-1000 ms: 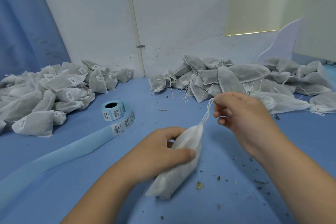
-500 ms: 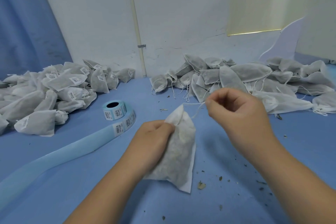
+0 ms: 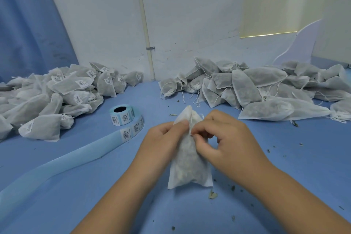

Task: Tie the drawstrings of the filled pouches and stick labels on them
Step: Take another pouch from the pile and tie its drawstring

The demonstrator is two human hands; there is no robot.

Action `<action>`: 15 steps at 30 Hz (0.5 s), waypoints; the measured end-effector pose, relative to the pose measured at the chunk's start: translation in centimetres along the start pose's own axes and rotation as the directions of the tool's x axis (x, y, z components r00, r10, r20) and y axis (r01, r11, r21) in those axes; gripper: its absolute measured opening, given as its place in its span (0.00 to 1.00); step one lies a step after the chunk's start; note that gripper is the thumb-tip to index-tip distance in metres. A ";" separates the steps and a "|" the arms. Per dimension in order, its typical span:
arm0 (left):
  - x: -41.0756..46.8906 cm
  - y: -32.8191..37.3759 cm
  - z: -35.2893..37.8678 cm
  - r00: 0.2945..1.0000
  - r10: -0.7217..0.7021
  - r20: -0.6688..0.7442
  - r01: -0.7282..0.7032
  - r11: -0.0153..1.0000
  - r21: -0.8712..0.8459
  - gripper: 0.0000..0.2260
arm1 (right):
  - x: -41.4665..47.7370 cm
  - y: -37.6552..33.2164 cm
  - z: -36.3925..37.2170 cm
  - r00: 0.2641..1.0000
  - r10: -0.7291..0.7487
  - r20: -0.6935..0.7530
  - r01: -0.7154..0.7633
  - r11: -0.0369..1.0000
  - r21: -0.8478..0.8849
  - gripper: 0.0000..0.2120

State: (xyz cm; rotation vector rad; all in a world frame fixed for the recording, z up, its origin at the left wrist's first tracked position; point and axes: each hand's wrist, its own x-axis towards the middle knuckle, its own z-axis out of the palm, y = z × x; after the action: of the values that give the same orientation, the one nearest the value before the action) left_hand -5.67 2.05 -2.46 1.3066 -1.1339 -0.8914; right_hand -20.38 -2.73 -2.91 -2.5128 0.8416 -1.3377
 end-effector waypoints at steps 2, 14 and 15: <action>0.1 -0.1 -0.1 0.999 -0.018 0.051 0.021 0.998 -0.064 0.15 | 0.0 0.1 0.0 1.000 0.016 0.011 -0.017 0.999 0.041 0.06; 0.8 -0.3 -1.3 0.993 -0.118 -0.008 0.117 0.985 -0.126 0.10 | 0.3 0.2 0.2 0.940 0.341 0.009 -0.308 0.834 0.458 0.16; 0.9 -0.3 -1.4 0.992 -0.124 -0.005 0.123 0.985 -0.124 0.11 | 0.2 0.2 0.2 0.941 0.336 0.031 -0.316 0.846 0.429 0.16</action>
State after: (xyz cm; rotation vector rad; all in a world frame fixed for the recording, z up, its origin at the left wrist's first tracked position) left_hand -4.09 1.52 -2.52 1.2892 -0.9799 -1.0270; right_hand -20.20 -3.03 -2.97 -1.9094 0.8284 -1.2961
